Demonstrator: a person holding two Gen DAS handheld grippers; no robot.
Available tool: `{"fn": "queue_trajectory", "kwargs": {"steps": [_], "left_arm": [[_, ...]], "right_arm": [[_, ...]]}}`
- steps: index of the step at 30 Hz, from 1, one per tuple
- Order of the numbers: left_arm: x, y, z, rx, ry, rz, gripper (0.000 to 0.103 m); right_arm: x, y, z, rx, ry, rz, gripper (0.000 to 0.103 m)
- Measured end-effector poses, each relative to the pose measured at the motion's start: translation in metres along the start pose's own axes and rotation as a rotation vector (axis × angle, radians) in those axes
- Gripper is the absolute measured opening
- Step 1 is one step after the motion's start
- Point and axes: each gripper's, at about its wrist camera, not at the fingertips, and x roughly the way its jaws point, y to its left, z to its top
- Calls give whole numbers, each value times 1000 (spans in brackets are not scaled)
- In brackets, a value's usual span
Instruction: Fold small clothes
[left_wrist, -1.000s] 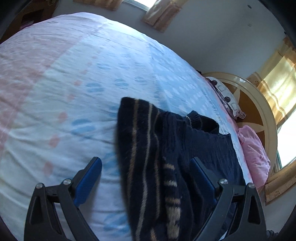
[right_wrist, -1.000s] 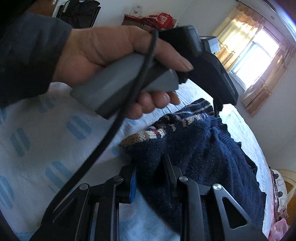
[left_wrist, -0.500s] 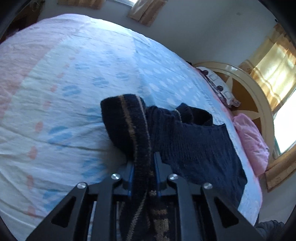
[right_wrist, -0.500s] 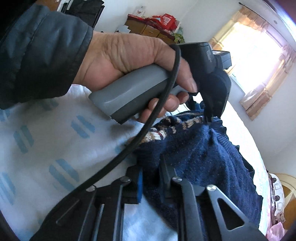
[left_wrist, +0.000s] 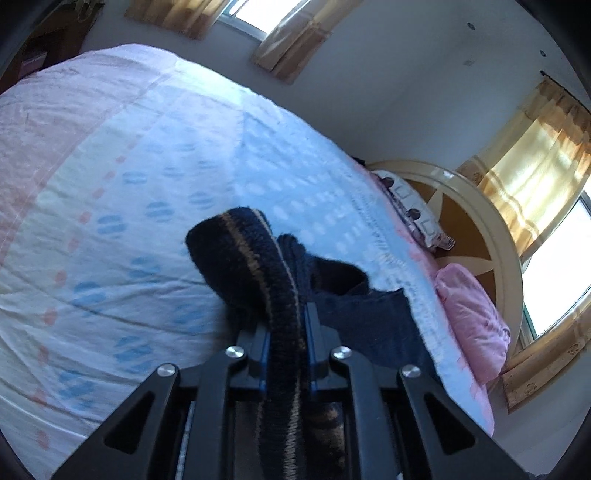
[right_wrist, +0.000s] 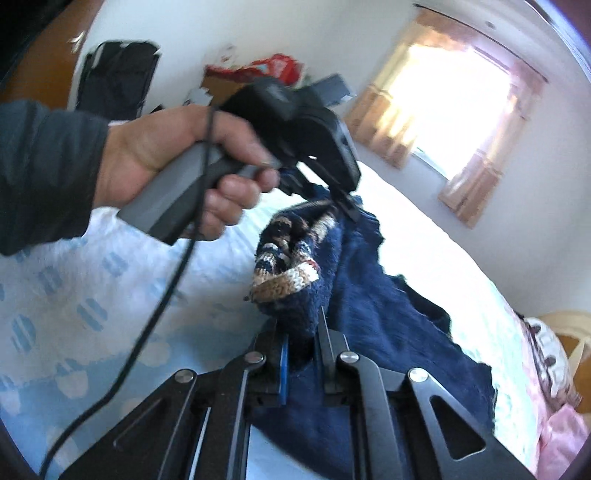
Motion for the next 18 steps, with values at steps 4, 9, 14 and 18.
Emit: {"fn": "queue_trajectory", "kwargs": {"steps": [4,9,14,18], "left_arm": [[5,-24,6,2,-25,-8,15],[15,-57,13,17,-55,-25,15],[35,-85,16,36,-51,-33,15],[57,-111,17,57,-35,-41,15]], "right_arm": [[-19,-24,-8,54,-31,-37,9],[-40,-58,-19,125,-70,-79,9],[-49,-94,-35,199,-84,-119,9],[-51,-114,-49,244,-81,-137,9]]}}
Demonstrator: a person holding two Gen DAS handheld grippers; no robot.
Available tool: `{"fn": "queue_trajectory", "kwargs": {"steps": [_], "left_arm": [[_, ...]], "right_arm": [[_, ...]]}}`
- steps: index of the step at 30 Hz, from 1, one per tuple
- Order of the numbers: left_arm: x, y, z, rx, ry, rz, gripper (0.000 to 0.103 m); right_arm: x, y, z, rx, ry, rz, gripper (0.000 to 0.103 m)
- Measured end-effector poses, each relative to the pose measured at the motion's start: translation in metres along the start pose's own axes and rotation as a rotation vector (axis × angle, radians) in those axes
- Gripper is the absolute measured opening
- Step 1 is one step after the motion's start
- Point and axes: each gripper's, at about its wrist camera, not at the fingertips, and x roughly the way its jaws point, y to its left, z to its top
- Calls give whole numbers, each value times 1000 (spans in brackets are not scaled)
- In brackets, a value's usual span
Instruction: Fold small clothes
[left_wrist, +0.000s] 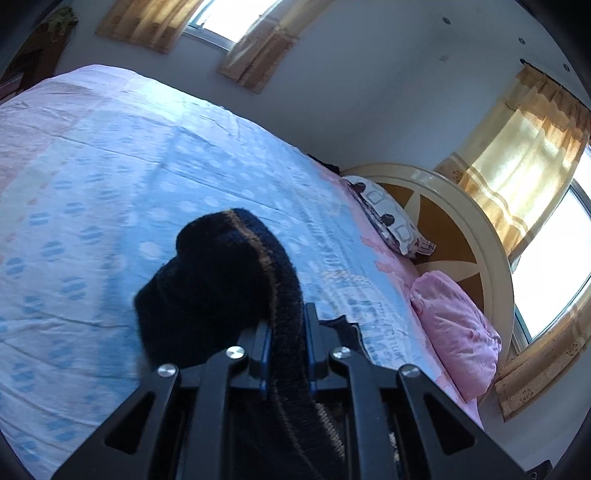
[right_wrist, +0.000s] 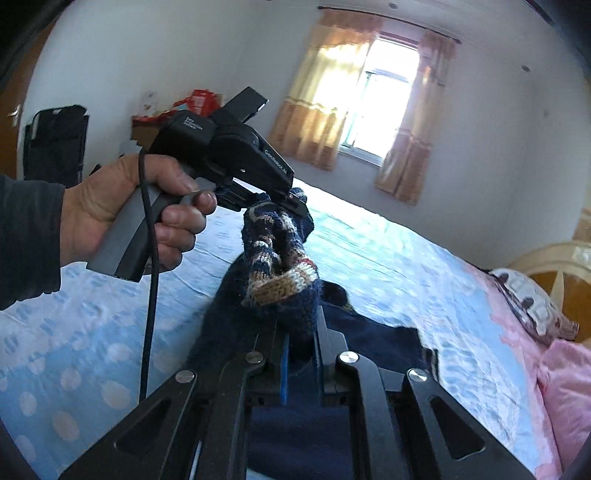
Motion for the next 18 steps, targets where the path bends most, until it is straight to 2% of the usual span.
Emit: {"fn": "queue_trajectory", "kwargs": {"steps": [9,18], "left_arm": [[52,-49,-2,56,58,-25,15],[103,-88,-21,127,146,-45,15]], "right_arm": [[-5,-57,-20,114,22,-39,9],[-12,-96,-52,243,92,-33,9]]}}
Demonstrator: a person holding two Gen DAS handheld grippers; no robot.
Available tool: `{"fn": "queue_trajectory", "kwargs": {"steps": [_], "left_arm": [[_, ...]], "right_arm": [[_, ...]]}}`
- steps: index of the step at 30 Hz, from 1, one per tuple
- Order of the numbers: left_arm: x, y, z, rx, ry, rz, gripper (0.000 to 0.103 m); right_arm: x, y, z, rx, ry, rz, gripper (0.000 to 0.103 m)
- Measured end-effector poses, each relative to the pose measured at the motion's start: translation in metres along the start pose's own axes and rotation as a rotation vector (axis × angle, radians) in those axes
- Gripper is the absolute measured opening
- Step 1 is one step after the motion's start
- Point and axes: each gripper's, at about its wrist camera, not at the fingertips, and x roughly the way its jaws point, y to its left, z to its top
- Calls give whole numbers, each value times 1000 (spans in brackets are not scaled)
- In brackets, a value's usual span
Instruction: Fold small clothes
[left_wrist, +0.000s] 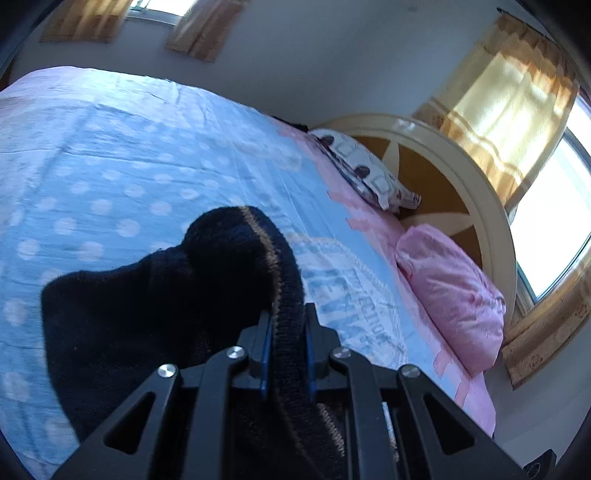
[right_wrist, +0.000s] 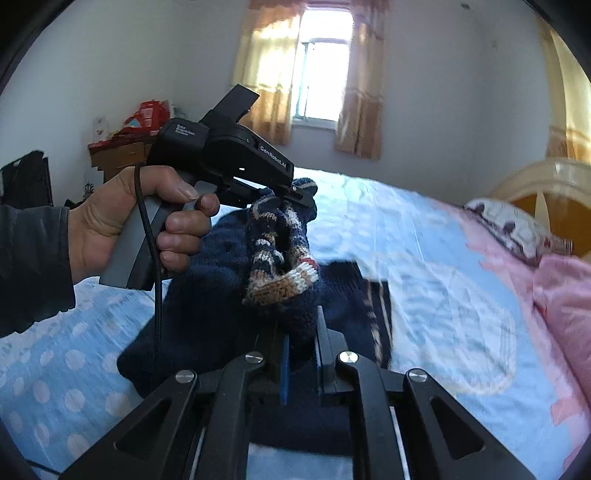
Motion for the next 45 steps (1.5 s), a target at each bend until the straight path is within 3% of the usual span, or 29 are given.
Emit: {"fn": "queue_trajectory", "kwargs": {"steps": [17,23,26,28,29,31,32,33,37,41,44,45], "left_arm": [[71,-45,-24,109,146,21,15],[86,-59,-34,189,158,78,16],[82,-76,-42,270,133,140,25],[72,-85,-46,319,115,128,29],[65,-88,-49,346,101,130,32],[41,-92,-56,401,51,162,58],[28,-91,-62,419,23,172,64],[17,-87,-66,428,2,182,73],[-11,-66,-89,463,-17,283,75],[-29,-44,-118,449,-14,324,76],[-32,-32,-131,417,-1,306,78],[-31,-32,-136,415,3,307,78]], "right_arm": [[1,-60,-51,228,150,35,9],[3,-75,-61,313,178,53,9],[7,-81,-67,355,207,81,10],[8,-86,-72,390,223,100,10],[6,-90,-74,415,228,117,15],[1,-98,-78,453,234,102,32],[-4,-102,-79,467,228,86,46],[-11,-106,-79,476,210,74,52],[-29,-112,-57,438,133,34,52],[-17,-107,-10,363,89,106,52],[22,-98,17,326,163,152,52],[39,-98,19,334,211,149,46]]}}
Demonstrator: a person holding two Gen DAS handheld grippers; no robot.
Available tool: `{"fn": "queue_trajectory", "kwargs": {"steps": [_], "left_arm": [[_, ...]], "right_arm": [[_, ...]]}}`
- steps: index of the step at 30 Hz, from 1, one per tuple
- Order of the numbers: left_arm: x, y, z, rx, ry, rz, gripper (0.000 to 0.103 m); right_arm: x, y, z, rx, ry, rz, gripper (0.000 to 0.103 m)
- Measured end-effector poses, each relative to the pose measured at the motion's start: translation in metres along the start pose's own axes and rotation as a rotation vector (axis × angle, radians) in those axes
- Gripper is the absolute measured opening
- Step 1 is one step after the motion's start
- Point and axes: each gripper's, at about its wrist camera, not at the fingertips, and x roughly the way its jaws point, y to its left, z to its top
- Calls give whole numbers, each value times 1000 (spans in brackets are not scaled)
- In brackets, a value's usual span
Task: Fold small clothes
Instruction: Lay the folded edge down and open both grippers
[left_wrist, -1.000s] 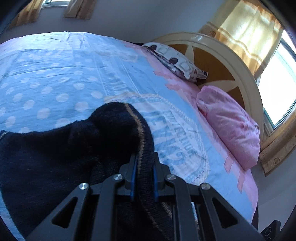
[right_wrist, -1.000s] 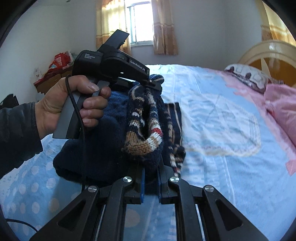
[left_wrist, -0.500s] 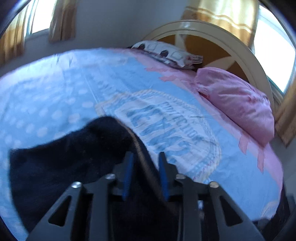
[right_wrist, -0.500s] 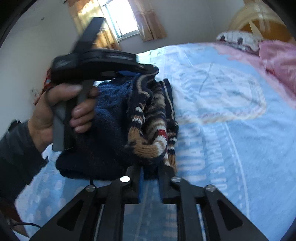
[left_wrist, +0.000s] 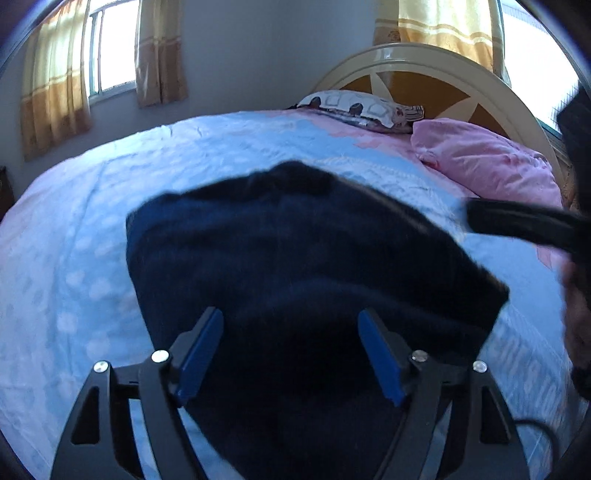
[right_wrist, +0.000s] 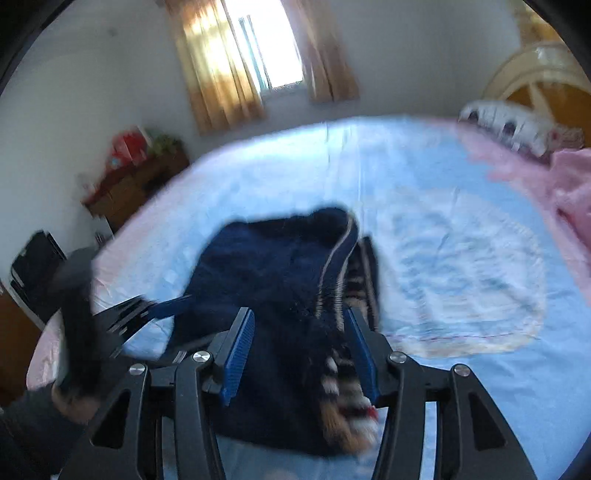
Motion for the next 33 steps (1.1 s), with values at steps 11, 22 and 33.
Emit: {"fn": "queue_trajectory", "kwargs": {"steps": [11,22,33], "left_arm": [[-2,-7,-29,67,23,-27,83],[-3,30,-29,-176,-4,-23,102],[11,60,-36,-339,66,-77,102]], "right_arm": [[40,-47,-18,112,149,-177,26],[84,18,67,-72,69,22,42],[127,-36,63,65,147,-45,45]]}}
